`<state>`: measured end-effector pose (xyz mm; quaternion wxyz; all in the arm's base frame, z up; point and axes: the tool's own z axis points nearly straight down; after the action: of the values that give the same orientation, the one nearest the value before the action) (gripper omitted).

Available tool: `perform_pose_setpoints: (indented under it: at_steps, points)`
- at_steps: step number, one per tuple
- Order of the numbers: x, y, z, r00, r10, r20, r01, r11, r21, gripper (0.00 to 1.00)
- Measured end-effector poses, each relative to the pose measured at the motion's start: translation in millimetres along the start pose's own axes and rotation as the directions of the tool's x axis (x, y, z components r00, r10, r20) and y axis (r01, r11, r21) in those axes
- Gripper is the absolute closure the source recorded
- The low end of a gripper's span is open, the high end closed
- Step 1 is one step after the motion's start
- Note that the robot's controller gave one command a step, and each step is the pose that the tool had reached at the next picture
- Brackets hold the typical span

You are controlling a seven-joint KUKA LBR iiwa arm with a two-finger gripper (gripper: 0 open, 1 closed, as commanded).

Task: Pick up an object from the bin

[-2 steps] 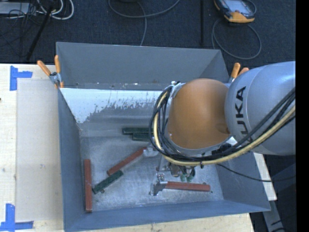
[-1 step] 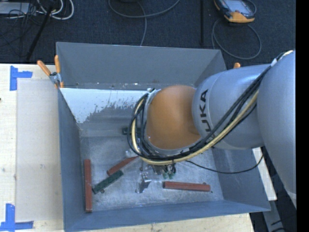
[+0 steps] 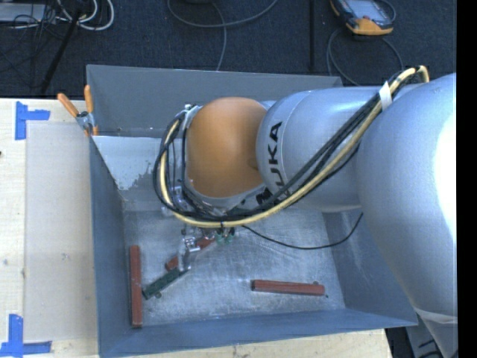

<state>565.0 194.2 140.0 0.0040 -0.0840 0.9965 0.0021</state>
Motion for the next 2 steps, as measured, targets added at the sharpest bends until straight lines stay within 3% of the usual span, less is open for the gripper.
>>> perform_pose_setpoints:
  at_steps: [1, 2]
  points:
    - [-0.2, -20.5, 11.0, 0.990, -0.139, -0.009, 0.139, 0.990, 0.002, 0.00]
    - [0.8, -25.2, 54.9, 0.892, -0.451, -0.008, 0.451, 0.892, -0.001, 0.00]
